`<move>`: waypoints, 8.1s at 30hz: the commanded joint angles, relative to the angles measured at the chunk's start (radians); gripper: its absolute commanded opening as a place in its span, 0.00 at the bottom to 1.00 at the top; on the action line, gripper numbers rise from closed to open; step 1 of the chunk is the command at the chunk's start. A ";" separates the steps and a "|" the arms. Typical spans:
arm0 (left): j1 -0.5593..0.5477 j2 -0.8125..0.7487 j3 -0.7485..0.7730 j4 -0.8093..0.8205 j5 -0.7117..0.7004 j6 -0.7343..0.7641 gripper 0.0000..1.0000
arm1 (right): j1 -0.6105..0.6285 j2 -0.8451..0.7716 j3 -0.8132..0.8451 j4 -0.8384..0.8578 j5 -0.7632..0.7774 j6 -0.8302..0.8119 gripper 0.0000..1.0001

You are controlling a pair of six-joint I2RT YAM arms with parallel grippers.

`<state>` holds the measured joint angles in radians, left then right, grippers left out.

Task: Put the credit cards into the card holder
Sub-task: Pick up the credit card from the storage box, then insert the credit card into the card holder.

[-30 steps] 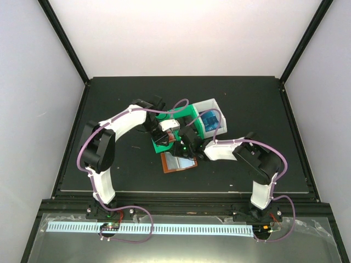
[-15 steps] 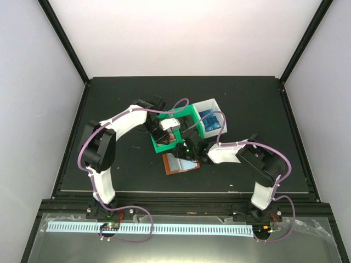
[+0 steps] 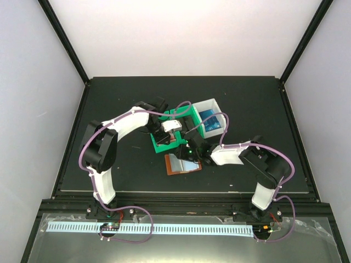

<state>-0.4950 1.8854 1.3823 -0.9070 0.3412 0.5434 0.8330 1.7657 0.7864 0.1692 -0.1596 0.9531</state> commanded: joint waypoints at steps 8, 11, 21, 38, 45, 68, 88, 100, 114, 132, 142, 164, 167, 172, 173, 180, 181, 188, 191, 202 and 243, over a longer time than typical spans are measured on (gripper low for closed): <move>-0.006 -0.017 0.014 -0.033 0.019 0.016 0.11 | -0.019 -0.026 -0.019 -0.001 0.013 0.010 0.34; -0.006 -0.023 0.016 -0.037 0.022 0.016 0.12 | -0.019 -0.025 -0.018 -0.001 0.008 0.009 0.33; -0.006 -0.036 0.022 -0.046 0.025 0.013 0.14 | -0.019 -0.026 -0.021 -0.001 0.005 0.009 0.33; -0.004 -0.118 0.005 -0.028 0.013 0.015 0.02 | -0.019 -0.039 -0.021 0.017 -0.018 -0.003 0.36; -0.001 -0.244 -0.052 0.075 0.001 -0.050 0.02 | -0.039 -0.108 0.000 0.028 -0.045 -0.042 0.43; 0.040 -0.777 -0.242 0.295 0.494 -1.366 0.02 | -0.115 -0.540 0.054 0.041 -0.495 0.076 0.61; 0.046 -0.894 -0.401 0.718 0.703 -1.860 0.17 | -0.104 -0.724 -0.120 0.329 -0.489 0.455 0.01; 0.043 -0.907 -0.408 0.670 0.756 -1.664 0.29 | -0.106 -0.726 -0.144 0.329 -0.462 0.484 0.01; 0.014 -0.896 -0.405 0.572 0.788 -1.459 0.03 | -0.107 -0.690 -0.139 0.330 -0.490 0.454 0.01; -0.090 -0.981 -0.718 0.595 0.228 -1.380 0.01 | -0.101 -0.845 -0.232 -0.357 -0.091 -0.082 0.72; -0.306 -0.895 -0.913 0.940 -0.195 -1.596 0.02 | 0.044 -0.569 -0.117 -0.598 0.290 -0.168 0.72; -0.353 -0.546 -1.036 1.303 -0.229 -1.686 0.02 | 0.120 -0.170 0.046 -0.695 0.396 -0.203 0.63; -0.354 -0.513 -1.026 1.314 -0.217 -1.684 0.02 | 0.121 -0.164 0.038 -0.697 0.376 -0.203 0.56; -0.354 -0.487 -1.031 1.361 -0.194 -1.697 0.02 | 0.121 -0.168 0.030 -0.704 0.361 -0.203 0.52; -0.353 -0.498 -1.035 1.364 -0.192 -1.698 0.02 | 0.121 -0.168 0.031 -0.706 0.361 -0.200 0.51; -0.355 -0.597 -1.057 1.325 -0.249 -1.670 0.02 | 0.121 -0.166 0.030 -0.714 0.367 -0.187 0.44; -0.355 -0.598 -1.062 1.338 -0.247 -1.668 0.02 | 0.121 -0.168 0.030 -0.716 0.369 -0.185 0.44; -0.355 -0.510 -1.057 1.428 -0.194 -1.674 0.02 | 0.121 -0.177 0.028 -0.713 0.369 -0.185 0.41; -0.353 -0.459 -1.034 1.466 -0.176 -1.655 0.02 | 0.121 -0.178 0.021 -0.705 0.363 -0.185 0.41; -0.354 -0.356 -1.011 1.507 -0.142 -1.687 0.02 | 0.120 -0.181 0.010 -0.693 0.356 -0.177 0.41; -0.400 -0.380 -0.825 1.060 -0.225 -1.508 0.19 | 0.121 -0.206 -0.012 -0.646 0.338 -0.164 0.41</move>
<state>-0.8860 1.4658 0.4950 0.1726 0.1085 -1.0122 0.9485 1.5734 0.7948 -0.4736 0.1825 0.7742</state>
